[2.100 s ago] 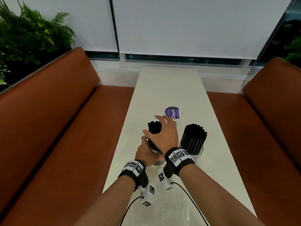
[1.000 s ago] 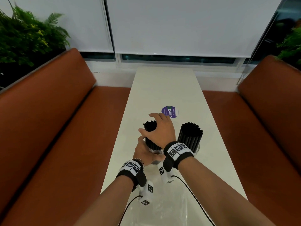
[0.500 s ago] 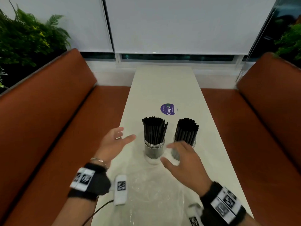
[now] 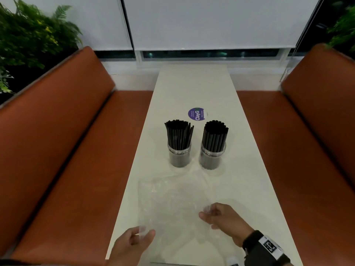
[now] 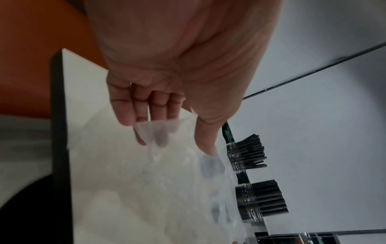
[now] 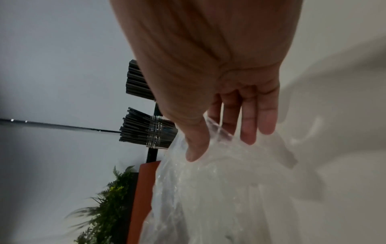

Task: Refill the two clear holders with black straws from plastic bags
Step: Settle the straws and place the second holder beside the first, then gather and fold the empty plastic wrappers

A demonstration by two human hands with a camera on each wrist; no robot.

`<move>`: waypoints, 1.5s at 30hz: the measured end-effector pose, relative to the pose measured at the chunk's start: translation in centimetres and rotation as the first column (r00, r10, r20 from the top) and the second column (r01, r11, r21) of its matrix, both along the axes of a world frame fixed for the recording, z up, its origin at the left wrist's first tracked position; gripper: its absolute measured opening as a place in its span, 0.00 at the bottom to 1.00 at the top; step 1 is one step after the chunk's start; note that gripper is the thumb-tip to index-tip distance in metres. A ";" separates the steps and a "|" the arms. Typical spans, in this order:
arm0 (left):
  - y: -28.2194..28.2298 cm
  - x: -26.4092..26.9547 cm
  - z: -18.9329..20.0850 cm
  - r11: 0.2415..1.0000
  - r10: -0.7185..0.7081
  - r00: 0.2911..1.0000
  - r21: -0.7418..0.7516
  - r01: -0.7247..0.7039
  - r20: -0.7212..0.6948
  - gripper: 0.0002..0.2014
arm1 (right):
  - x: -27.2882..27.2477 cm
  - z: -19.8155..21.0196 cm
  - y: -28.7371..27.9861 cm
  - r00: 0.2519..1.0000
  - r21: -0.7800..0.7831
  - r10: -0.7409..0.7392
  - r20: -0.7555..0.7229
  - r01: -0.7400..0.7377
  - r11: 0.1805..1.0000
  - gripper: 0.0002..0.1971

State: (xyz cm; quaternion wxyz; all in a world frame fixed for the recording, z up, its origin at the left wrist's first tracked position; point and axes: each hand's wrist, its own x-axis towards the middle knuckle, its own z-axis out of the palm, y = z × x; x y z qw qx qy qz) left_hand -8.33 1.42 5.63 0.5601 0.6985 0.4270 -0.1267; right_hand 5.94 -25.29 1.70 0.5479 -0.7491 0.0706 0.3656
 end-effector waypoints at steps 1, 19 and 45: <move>-0.4 -0.2 -0.1 0.999 0.034 0.997 -0.005 -0.034 0.070 0.18 | -0.1 0.5 -0.1 1.000 0.049 0.017 0.017 -0.018 0.999 0.11; -4.7 -2.4 -0.7 0.990 -0.070 0.916 0.141 0.015 0.395 0.17 | -5.2 3.8 -11.7 0.909 0.080 -0.180 0.377 0.161 0.984 0.12; -15.5 6.5 -4.3 0.988 -0.147 0.937 0.002 0.155 0.317 0.07 | -1.1 0.4 -16.5 0.930 0.387 -0.290 -0.223 0.358 0.850 0.15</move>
